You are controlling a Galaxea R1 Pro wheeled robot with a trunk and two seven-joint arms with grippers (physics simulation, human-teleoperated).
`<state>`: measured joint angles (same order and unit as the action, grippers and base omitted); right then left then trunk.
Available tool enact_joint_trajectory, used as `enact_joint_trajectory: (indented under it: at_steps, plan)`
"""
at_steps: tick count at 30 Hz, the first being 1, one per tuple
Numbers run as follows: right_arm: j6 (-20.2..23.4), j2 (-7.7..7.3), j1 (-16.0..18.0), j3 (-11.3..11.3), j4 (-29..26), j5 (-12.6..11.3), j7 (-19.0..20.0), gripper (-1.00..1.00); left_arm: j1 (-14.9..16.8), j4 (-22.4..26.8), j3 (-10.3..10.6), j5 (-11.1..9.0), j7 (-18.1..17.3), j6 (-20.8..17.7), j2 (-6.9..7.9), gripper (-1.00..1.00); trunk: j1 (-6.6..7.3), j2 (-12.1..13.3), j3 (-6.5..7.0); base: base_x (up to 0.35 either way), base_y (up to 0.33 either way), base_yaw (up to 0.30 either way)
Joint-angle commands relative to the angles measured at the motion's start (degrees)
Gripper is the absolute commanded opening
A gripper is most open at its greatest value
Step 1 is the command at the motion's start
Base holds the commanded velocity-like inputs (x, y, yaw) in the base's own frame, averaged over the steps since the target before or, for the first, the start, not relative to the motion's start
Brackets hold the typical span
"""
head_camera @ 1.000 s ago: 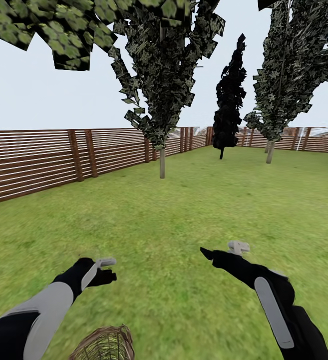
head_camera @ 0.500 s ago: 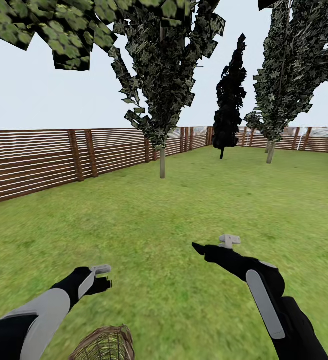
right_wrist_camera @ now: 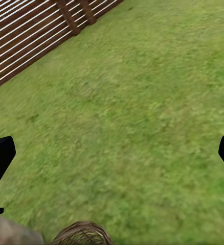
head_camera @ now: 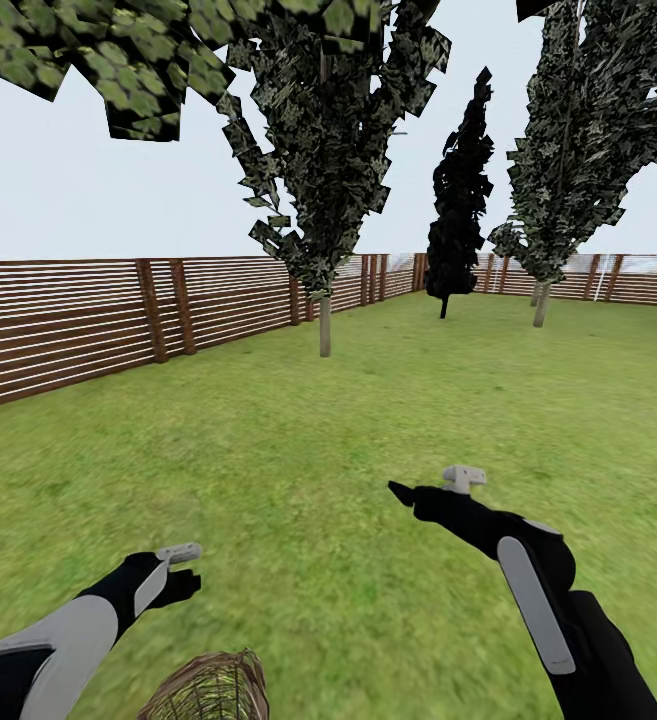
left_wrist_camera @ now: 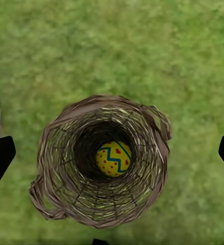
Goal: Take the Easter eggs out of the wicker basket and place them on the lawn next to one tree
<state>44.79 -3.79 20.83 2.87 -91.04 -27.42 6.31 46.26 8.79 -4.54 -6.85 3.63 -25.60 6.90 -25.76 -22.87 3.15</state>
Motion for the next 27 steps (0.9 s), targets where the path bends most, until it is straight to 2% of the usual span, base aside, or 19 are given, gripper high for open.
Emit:
enact_joint_trajectory:
  at_steps: [1, 8, 19, 27]
  plan:
    - [0.27, -0.06, 0.05, -0.04, -0.02, 0.27, 0.28, 1.0, -0.01, 0.11, -0.4, -0.6, 0.35, -0.38, -0.03, 1.0, -0.02, -0.04, -0.03, 0.0, 0.0, 0.0]
    - [0.52, -0.15, 0.16, -0.29, -0.05, 0.26, 1.73, 1.0, -0.44, 0.14, -0.39, -0.67, 0.17, -0.34, -0.18, 1.0, -0.02, -0.04, -0.03, 0.0, 0.0, 0.0]
    - [0.52, -0.14, 0.16, -0.32, -0.04, 0.26, 2.27, 1.0, -0.89, 0.1, -0.39, -0.71, 0.15, -0.07, 0.03, 1.0, -2.44, -4.46, -2.0, 0.0, 0.0, 0.0]
    - [0.48, -0.08, 0.05, -0.32, -0.02, 0.26, 5.28, 1.0, -0.91, 0.09, -0.39, -0.71, 0.15, 0.02, 0.04, 1.0, -4.2, -7.66, -3.44, 0.0, 0.0, 0.0]
